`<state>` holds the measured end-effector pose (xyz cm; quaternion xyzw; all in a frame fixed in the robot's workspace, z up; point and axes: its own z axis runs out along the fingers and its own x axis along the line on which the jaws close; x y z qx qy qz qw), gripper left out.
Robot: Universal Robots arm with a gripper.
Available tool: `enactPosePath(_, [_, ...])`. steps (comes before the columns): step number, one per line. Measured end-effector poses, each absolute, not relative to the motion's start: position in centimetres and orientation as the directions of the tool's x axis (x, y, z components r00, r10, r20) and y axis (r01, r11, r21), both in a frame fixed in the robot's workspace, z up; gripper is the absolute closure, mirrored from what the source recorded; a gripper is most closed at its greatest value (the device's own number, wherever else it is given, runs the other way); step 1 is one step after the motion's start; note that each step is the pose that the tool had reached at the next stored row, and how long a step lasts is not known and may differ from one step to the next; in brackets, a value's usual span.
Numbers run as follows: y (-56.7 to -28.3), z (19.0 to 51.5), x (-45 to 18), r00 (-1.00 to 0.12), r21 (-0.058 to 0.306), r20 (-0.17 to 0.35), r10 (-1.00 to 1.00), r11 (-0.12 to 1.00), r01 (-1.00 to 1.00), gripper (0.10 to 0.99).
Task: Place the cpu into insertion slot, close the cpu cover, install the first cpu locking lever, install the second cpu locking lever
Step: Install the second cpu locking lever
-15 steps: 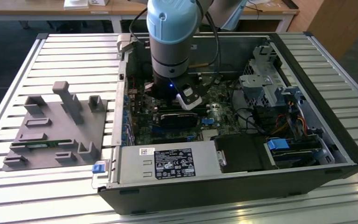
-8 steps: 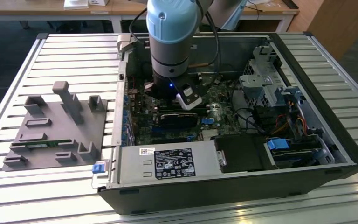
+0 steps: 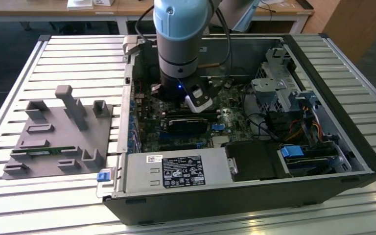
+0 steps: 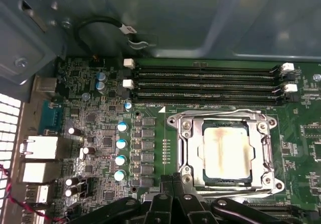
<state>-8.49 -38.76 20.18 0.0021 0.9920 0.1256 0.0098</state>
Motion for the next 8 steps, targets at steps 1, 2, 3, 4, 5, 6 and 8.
enactPosePath(1, [-38.75, 20.31, -8.49, -1.000, 0.249, -0.019, 0.007, 0.968, 0.002, 0.980])
enactPosePath(2, [-38.75, 20.39, -8.49, -1.000, 0.249, -0.019, 0.007, 0.968, 0.002, 0.980])
enactPosePath(3, [-38.75, 20.47, -8.49, -1.000, 0.249, -0.019, 0.007, 0.968, 0.002, 0.980])
enactPosePath(4, [-38.75, 20.55, -8.49, -1.000, 0.249, -0.019, 0.007, 0.968, 0.002, 0.980])
enactPosePath(5, [-38.75, 20.64, -8.49, -1.000, 0.249, -0.019, 0.007, 0.968, 0.002, 0.980])
enactPosePath(6, [-38.75, 20.70, -8.49, -1.000, 0.249, -0.019, 0.007, 0.968, 0.002, 0.980])
enactPosePath(8, [-38.75, 20.81, -8.49, -1.000, 0.249, -0.019, 0.007, 0.968, 0.002, 0.980])
